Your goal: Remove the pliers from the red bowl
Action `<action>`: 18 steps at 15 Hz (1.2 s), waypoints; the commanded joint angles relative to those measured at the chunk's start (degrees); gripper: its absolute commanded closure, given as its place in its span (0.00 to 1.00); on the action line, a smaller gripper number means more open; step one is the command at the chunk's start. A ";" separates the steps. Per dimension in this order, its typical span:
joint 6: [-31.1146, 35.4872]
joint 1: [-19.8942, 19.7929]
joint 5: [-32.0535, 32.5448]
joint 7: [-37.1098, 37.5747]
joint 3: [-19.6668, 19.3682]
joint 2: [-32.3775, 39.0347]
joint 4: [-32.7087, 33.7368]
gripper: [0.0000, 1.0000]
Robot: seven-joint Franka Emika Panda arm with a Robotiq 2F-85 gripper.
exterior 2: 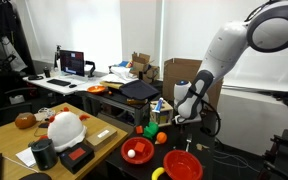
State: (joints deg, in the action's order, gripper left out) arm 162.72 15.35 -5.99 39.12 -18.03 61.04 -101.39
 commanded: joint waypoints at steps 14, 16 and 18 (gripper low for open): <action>6.38 8.21 2.81 -12.32 -1.86 -16.88 -21.81 0.00; 4.58 10.15 4.00 -14.68 -3.61 -22.48 -27.22 0.00; 2.26 11.55 6.32 -16.12 -5.21 -28.36 -32.09 0.00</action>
State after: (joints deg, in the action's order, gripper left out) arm 168.66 24.72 -2.89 26.00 -20.99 43.74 -123.50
